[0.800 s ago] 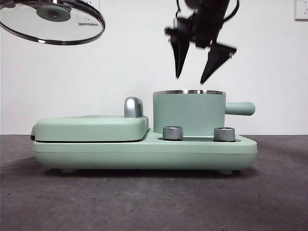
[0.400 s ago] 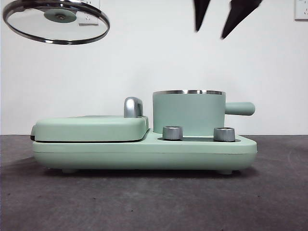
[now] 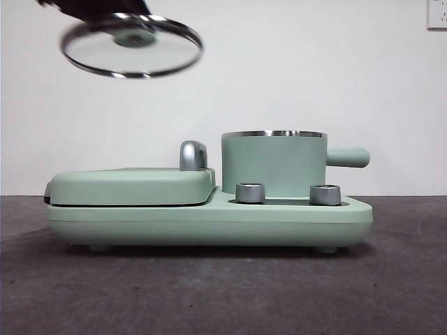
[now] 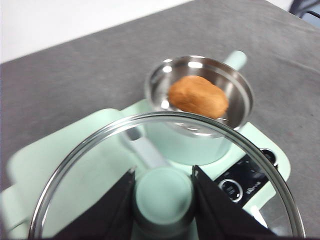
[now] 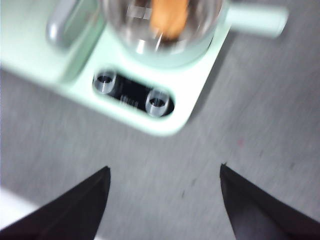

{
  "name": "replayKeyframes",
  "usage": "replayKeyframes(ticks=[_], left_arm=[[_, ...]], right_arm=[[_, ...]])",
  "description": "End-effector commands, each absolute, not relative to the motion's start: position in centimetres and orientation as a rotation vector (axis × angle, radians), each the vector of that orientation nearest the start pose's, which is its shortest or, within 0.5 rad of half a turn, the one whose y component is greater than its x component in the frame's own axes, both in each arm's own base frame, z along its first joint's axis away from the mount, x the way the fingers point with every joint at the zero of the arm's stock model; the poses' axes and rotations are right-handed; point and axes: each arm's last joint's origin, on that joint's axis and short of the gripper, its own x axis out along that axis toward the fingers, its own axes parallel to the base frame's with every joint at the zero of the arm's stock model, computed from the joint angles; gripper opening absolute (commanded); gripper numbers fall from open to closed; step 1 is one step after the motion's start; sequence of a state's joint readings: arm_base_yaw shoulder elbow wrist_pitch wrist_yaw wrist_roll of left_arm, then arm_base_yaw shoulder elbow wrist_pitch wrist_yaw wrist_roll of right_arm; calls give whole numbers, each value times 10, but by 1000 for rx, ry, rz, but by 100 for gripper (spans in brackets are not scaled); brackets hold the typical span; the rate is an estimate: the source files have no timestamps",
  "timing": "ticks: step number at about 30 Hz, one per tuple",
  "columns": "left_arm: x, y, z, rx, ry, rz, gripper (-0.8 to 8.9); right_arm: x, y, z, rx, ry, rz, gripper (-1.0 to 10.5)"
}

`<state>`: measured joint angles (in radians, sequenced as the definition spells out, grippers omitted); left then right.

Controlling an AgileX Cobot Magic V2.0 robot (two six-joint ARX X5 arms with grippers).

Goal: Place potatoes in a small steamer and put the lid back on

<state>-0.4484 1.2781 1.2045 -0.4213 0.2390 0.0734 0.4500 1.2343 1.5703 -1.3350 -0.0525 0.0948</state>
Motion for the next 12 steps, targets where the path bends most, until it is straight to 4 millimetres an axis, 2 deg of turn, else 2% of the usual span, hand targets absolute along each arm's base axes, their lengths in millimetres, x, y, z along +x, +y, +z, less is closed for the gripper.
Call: replayKeyframes(ticks=[1, 6, 12], left_arm=[[257, -142, 354, 105, 452, -724, 15], [274, -169, 347, 104, 474, -766, 15], [298, -201, 350, 120, 475, -795, 15]], right_arm=[[152, 80, 397, -60, 933, 422, 344], [112, 65, 364, 31, 807, 451, 344], [85, 52, 324, 123, 751, 448, 344]])
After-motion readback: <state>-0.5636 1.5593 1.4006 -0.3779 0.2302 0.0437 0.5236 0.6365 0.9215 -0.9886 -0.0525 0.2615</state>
